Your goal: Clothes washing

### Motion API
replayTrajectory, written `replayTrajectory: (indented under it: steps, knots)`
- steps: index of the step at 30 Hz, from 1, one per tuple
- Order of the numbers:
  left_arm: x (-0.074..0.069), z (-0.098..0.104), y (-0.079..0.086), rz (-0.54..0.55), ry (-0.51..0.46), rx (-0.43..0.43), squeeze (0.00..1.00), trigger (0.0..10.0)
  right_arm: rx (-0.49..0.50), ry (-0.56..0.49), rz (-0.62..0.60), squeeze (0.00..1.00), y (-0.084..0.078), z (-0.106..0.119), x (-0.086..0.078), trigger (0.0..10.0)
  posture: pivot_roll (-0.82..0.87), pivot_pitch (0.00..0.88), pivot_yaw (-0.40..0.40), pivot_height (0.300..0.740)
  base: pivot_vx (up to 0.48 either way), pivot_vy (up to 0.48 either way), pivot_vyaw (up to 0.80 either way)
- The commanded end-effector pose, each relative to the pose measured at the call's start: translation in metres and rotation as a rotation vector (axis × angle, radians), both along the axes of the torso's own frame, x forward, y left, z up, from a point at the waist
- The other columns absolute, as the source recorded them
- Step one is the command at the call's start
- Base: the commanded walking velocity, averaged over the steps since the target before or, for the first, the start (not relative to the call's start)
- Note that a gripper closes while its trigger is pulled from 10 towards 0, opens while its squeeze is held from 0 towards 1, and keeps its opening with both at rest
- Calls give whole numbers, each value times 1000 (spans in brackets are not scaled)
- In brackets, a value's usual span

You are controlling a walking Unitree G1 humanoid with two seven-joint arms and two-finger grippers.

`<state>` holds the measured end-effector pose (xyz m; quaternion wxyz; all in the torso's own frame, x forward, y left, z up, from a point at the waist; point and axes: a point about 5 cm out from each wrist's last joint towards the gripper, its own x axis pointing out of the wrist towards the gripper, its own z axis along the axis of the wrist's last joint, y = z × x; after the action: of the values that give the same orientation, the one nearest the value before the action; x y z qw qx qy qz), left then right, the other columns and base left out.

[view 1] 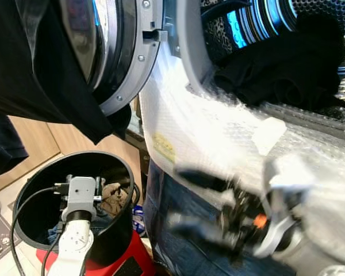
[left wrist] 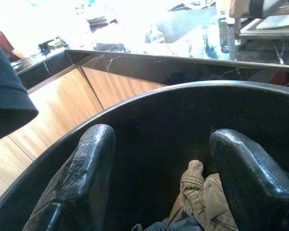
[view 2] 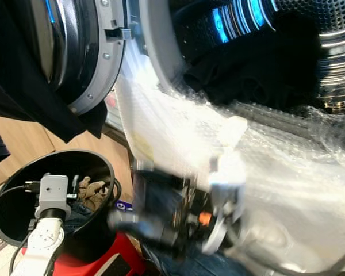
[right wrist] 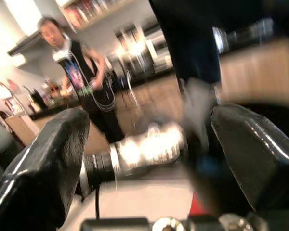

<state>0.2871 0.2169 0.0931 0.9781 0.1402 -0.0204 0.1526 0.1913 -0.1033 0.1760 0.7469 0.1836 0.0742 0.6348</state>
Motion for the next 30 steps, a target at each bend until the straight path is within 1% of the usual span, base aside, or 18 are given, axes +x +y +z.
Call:
replayTrajectory:
  steps: [1, 2, 5, 6, 7, 8, 10, 12, 13, 15, 17, 20, 21, 23, 25, 26, 28, 30]
  knots:
    - [-2, 3, 4, 17, -12, 10, 0, 10000, -17, -9, 11, 0, -1, -6, -2, 10000, 12, 124, -34, 740, 0, 0, 0]
    - [-3, 3, 5, 28, -12, 6, 0, 10000, -77, 30, -19, 0, -5, -25, -1, 10000, 15, 128, -37, 740, 0, 0, 0]
    - [-3, 3, 6, 36, -12, 3, 0, 10000, -122, 49, -36, 0, -8, -38, -1, 10000, 15, 128, -37, 740, 0, 0, 0]
    - [-6, 2, 9, 67, -5, -27, 0, 10000, -300, 219, -309, 0, -35, -110, 14, 10000, 24, 150, -30, 740, 0, 0, 0]
    - [-7, 2, 10, 75, -2, -36, 0, 10000, -359, 269, -394, 0, -44, -131, 14, 10000, 24, 150, -30, 740, 0, 0, 0]
    - [-8, 1, 10, 79, -1, -43, 0, 10000, -413, 315, -461, 0, -52, -147, 14, 10000, 30, 150, -36, 740, 0, 0, 0]
    - [-9, 1, 10, 80, -1, -46, 0, 10000, -477, 354, -538, 0, -61, -163, 13, 10000, 31, 150, -39, 740, 0, 0, 0]
    - [-10, 0, 11, 95, -3, -56, 0, 10000, -563, 390, -710, 0, -78, -182, 16, 10000, 41, 151, -41, 740, 0, 0, 0]
    - [-10, 1, 14, 117, -8, -65, 0, 10000, -652, 451, -871, 0, -95, -196, 18, 10000, 44, 156, -38, 740, 0, 0, 0]
    - [-10, 2, 18, 146, -14, -99, 0, 10000, -719, 471, -962, 0, -105, -205, 16, 10000, 35, 167, -27, 740, 0, 0, 0]
    - [-11, 2, 26, 216, -20, -160, 0, 10000, -733, 553, -1022, 0, -110, -219, 7, 10000, 45, 166, -26, 740, 0, 0, 0]
    - [-12, 3, 40, 301, -13, -246, 0, 10000, -801, 606, -1061, 0, -112, -235, -4, 10000, 49, 171, -14, 740, 0, 0, 0]
    - [-12, 3, 40, 301, -13, -246, 0, 10000, -801, 606, -1061, 0, -112, -235, -4, 10000, 49, 171, -14, 740, 0, 0, 0]
    - [-15, -2, 50, 373, 21, -357, 0, 10000, -858, 663, -1117, 0, -115, -247, -14, 10000, 46, 178, -12, 740, 0, 0, 0]
    - [-15, -5, 52, 392, 51, -399, 0, 10000, -929, 679, -1148, 0, -118, -252, -20, 10000, 54, 171, -8, 740, 0, 0, 0]
    - [-14, -5, 53, 385, 73, -414, 0, 10000, -1046, 645, -1170, 0, -122, -257, -27, 10000, 57, 178, -3, 740, 0, 0, 0]
    - [-12, -2, 52, 353, 91, -404, 0, 10000, -1086, 661, -1230, 0, -126, -259, -30, 10000, 57, 177, 6, 740, 0, 0, 0]
    - [-10, -1, 51, 325, 110, -395, 0, 10000, -1070, 715, -1284, 0, -127, -261, -33, 10000, 58, 173, 7, 740, 0, 0, 0]
